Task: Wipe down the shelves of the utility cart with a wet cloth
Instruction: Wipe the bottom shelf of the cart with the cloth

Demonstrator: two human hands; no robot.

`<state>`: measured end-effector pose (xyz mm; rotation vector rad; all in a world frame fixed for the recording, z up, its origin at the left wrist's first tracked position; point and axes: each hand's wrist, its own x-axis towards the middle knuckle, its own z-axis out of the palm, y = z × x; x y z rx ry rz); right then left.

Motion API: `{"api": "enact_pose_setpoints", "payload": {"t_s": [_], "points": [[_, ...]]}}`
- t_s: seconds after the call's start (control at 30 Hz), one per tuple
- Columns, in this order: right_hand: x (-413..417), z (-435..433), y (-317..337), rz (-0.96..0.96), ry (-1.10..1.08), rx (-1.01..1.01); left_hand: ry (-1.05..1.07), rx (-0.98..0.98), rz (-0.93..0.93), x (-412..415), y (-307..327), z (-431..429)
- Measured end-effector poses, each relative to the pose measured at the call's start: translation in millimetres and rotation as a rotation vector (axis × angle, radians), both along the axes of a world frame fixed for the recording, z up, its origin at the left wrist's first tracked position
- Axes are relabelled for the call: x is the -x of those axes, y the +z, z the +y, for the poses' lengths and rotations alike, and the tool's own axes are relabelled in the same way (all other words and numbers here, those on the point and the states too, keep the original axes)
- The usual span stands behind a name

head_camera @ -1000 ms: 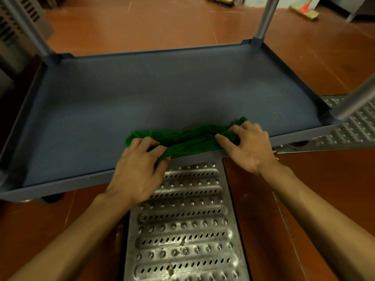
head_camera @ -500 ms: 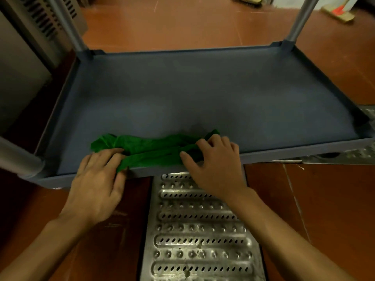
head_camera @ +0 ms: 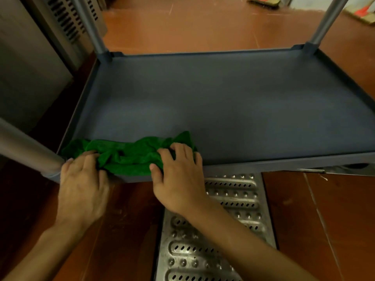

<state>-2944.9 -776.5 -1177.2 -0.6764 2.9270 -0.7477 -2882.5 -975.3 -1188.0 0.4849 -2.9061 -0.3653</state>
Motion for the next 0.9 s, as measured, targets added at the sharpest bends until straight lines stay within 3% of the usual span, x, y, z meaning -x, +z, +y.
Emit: {"api": "enact_pose_setpoints", "payload": {"t_s": [0.13,0.2,0.3,0.37,0.43,0.57,0.73,0.9], "points": [[18,-36,6,-0.204,0.032,-0.098,0.045,-0.243,0.062,18,14,4],[30,-55,5,-0.2,0.04,-0.136,0.084,-0.333,0.067,24,22,3],[46,-74,2,-0.151,0.045,-0.187,0.139,-0.663,0.06,37,30,-12],[51,-84,0,-0.137,0.032,-0.209,0.163,-0.782,0.1,47,28,-21],[53,-94,0,-0.12,0.01,-0.208,0.164,-0.678,0.144,57,25,-23],[59,-106,0,-0.027,0.066,-0.165,0.11,-0.248,0.176,81,11,-23],[80,-107,-6,0.093,0.255,0.005,0.141,-0.251,0.369,87,-3,-29],[110,-97,-18,0.304,0.36,0.08,0.077,-0.18,0.391,85,-8,-26]]}}
